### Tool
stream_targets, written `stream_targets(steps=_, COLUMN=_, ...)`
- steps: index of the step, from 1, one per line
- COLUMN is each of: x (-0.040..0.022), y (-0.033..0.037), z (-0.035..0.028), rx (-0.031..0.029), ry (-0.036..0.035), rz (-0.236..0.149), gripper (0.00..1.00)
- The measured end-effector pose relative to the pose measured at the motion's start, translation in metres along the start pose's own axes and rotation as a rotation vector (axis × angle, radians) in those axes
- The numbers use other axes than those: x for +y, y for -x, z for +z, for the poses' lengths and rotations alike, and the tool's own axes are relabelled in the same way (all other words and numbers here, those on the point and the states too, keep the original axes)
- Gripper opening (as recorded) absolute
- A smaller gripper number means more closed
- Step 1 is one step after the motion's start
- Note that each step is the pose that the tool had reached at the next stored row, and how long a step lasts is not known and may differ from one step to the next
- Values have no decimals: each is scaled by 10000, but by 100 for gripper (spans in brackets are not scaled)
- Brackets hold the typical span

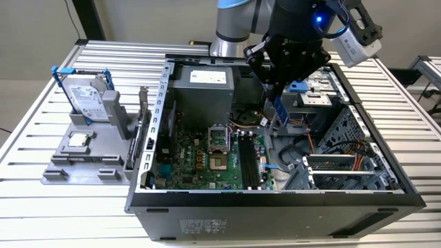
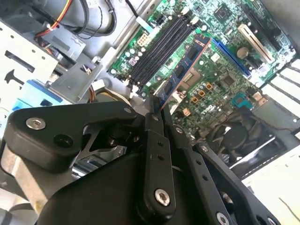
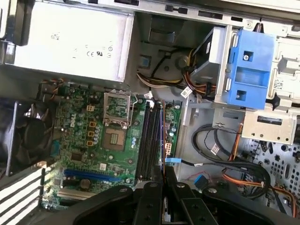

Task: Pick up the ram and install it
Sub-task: 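Insert the ram into the slot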

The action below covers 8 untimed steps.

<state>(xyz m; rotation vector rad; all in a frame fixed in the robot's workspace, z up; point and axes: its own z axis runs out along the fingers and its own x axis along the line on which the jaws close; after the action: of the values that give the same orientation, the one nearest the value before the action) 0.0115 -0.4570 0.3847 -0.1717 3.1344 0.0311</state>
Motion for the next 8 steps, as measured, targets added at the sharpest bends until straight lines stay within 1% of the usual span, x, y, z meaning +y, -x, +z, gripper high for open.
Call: stream_targets(steps=8, x=0, y=0, z=0, rx=-15, ry=-2, rz=748, gripper=0)
